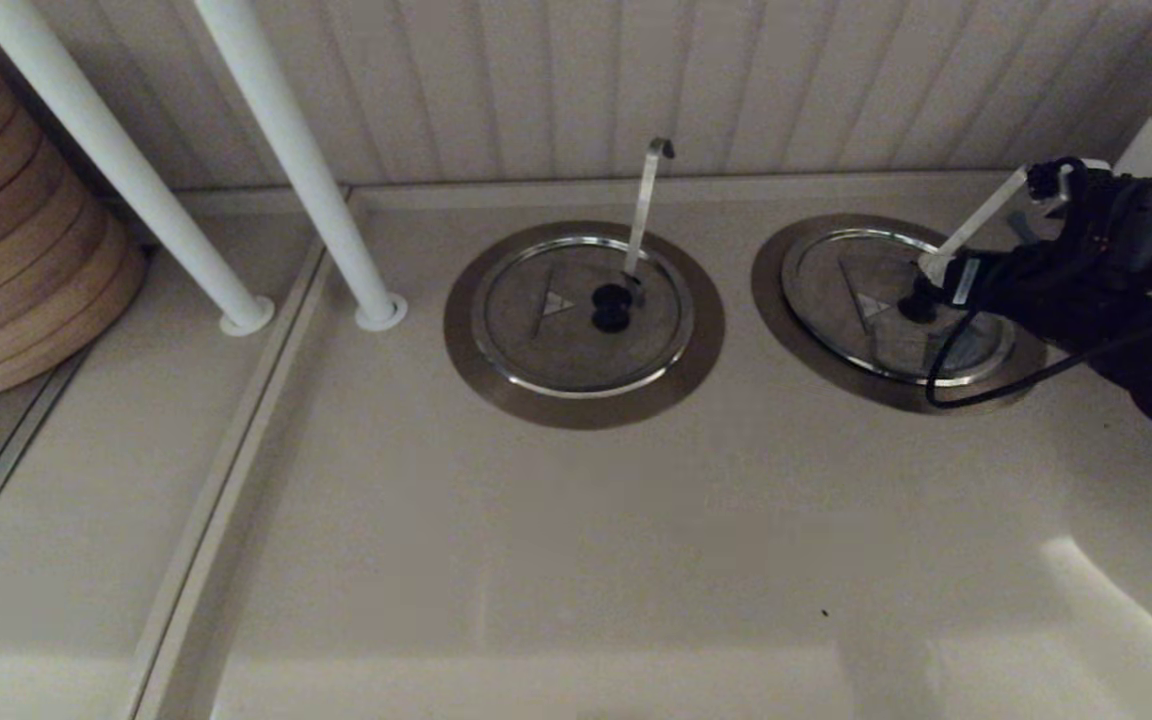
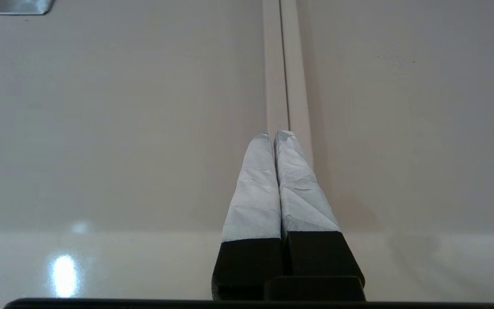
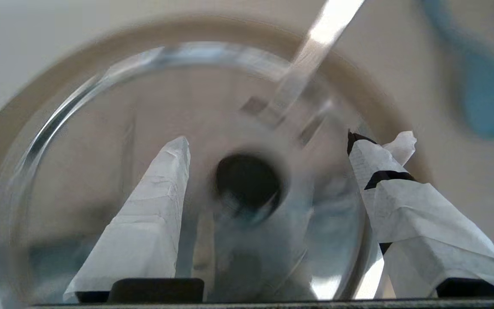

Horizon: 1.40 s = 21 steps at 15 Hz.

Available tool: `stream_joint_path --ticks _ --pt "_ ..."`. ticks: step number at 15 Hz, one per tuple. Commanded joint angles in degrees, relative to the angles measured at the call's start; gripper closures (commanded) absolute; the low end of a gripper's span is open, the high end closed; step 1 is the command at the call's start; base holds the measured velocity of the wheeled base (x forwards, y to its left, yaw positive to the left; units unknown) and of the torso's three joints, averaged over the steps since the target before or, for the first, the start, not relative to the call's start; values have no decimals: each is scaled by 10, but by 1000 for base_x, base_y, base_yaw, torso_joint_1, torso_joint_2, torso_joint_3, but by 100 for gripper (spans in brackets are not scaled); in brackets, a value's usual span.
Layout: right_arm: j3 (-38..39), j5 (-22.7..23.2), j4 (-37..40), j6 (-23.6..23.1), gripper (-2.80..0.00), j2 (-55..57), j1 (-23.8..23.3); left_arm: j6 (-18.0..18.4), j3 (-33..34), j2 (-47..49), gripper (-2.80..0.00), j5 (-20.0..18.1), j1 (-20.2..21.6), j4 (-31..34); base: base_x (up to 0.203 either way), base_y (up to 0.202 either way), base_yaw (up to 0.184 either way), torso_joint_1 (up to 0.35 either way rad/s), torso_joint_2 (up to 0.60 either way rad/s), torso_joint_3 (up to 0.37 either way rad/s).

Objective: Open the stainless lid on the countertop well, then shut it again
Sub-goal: Open the lid

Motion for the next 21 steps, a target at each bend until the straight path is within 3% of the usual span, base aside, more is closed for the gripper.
stream_joint_path --ticks 1,5,21 --pt "0 2 -48 2 -280 30 -10 0 0 1 0 1 0 0 0 0 0 0 0 0" --pt "-3 3 -81 4 -280 58 -10 0 0 1 0 1 0 0 0 0 0 0 0 0" --pt "7 -2 -83 45 -280 65 25 0 0 1 0 1 0 0 0 0 0 0 0 0"
